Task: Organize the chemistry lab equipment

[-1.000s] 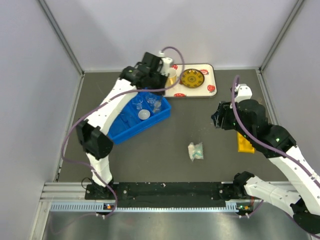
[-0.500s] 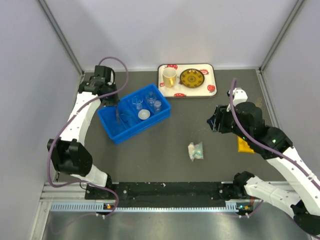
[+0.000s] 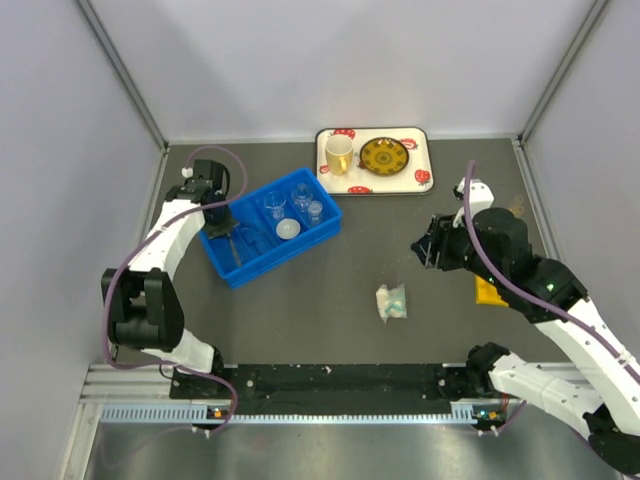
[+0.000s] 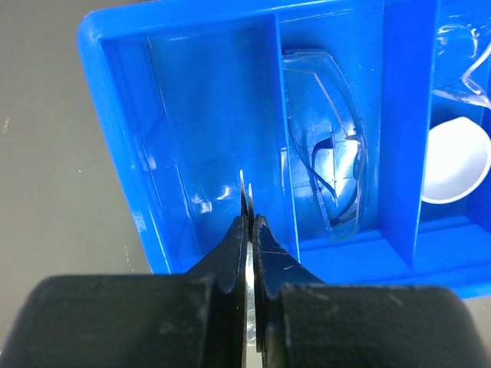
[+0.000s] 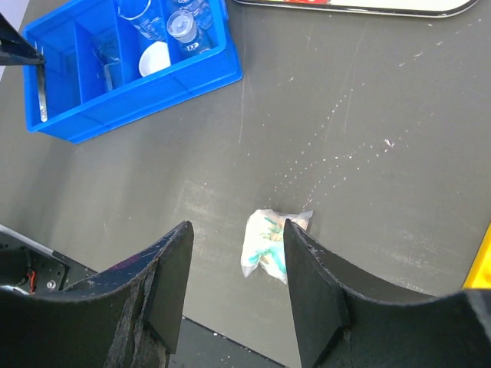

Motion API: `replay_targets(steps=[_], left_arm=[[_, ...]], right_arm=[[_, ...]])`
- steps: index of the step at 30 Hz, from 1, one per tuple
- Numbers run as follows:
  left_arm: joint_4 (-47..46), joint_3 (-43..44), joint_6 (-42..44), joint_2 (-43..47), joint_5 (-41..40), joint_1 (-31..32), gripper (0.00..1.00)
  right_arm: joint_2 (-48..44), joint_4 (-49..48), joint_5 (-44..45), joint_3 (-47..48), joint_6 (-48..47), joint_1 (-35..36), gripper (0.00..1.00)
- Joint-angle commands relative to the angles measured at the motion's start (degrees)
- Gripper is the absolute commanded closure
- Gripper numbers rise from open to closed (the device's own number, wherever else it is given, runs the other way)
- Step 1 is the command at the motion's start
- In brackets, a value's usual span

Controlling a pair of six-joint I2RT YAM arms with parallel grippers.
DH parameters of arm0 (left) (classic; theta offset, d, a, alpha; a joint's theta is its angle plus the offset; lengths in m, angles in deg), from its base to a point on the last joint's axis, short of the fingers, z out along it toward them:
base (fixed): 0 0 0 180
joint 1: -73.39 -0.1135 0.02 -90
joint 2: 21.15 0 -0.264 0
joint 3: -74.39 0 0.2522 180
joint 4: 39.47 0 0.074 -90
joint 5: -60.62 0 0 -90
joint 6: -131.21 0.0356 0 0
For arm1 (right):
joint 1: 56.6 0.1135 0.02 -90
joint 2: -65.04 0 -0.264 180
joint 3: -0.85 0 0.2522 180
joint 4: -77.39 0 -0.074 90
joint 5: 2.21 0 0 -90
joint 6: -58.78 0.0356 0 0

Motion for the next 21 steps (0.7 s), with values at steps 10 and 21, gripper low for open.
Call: replay_targets(steps=[10,21], left_arm=[[-9.2,-1.9,-3.3,-5.7,-1.7,-1.5,1.0],[-9.6,1.1,-3.0,-10.5,-0.9,-3.7,1.0]], right_arm=[[0.0,-1.8,-0.9,-0.5,-0.3,-0.3,0.49],[1.3,-1.9,0.1,-0.8,-0.3,-0.4,0.5]])
